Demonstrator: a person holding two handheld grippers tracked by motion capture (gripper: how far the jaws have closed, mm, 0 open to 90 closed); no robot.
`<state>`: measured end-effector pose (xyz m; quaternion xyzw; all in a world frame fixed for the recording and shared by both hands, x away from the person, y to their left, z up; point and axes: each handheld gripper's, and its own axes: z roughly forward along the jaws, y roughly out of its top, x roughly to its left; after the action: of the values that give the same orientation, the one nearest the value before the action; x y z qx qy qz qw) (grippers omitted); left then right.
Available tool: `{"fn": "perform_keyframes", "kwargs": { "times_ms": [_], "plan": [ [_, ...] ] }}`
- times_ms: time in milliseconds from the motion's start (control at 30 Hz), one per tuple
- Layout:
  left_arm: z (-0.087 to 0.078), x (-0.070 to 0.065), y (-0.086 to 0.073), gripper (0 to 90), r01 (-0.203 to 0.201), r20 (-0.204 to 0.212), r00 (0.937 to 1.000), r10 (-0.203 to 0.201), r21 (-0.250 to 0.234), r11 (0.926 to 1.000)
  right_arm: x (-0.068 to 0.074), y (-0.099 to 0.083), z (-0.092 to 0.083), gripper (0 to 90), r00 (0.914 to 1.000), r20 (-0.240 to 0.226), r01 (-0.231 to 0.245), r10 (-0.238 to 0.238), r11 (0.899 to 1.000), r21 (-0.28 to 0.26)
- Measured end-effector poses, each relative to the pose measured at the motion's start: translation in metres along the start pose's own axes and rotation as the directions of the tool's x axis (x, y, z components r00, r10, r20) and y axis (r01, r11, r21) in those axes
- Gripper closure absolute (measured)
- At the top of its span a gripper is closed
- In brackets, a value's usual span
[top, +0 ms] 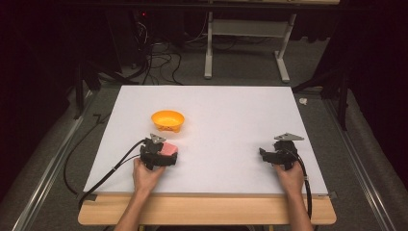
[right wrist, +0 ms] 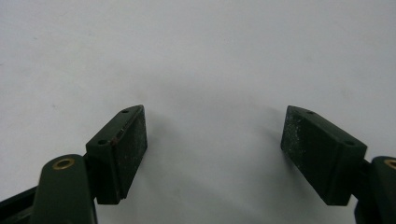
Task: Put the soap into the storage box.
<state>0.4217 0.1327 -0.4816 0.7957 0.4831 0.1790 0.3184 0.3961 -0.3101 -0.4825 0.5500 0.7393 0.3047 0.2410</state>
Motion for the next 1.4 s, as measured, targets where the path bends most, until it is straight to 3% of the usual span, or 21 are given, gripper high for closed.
{"fn": "perform_keyframes", "kwargs": {
  "times_ms": [400, 633, 1067, 1400],
  "plan": [
    [-0.004, 0.002, 0.002, 13.7, 0.016, 0.008, 0.9998, -0.017, 0.009, 0.9998, 0.000, 0.000, 0.000, 23.1, 1.0000, 0.000, 0.000, 0.000, 1.000, 0.000],
    [-0.010, 0.004, 0.004, 13.6, 0.037, -0.003, 0.9993, -0.037, -0.012, 0.9992, 0.000, 0.000, 0.000, 23.1, 1.0000, 0.000, 0.000, 0.000, 1.000, 0.000],
    [-0.025, 0.010, 0.011, 13.7, 0.088, 0.019, 0.9960, -0.087, -0.041, 0.9953, 0.000, 0.000, 0.000, 23.1, 1.0000, 0.000, 0.000, 0.000, 1.000, 0.000],
    [-0.033, 0.009, 0.021, 13.6, 0.086, 0.000, 0.9963, -0.086, -0.054, 0.9949, 0.000, 0.000, 0.000, 23.1, 1.0000, 0.000, 0.000, 0.000, 1.000, 0.000]
  ]
}}
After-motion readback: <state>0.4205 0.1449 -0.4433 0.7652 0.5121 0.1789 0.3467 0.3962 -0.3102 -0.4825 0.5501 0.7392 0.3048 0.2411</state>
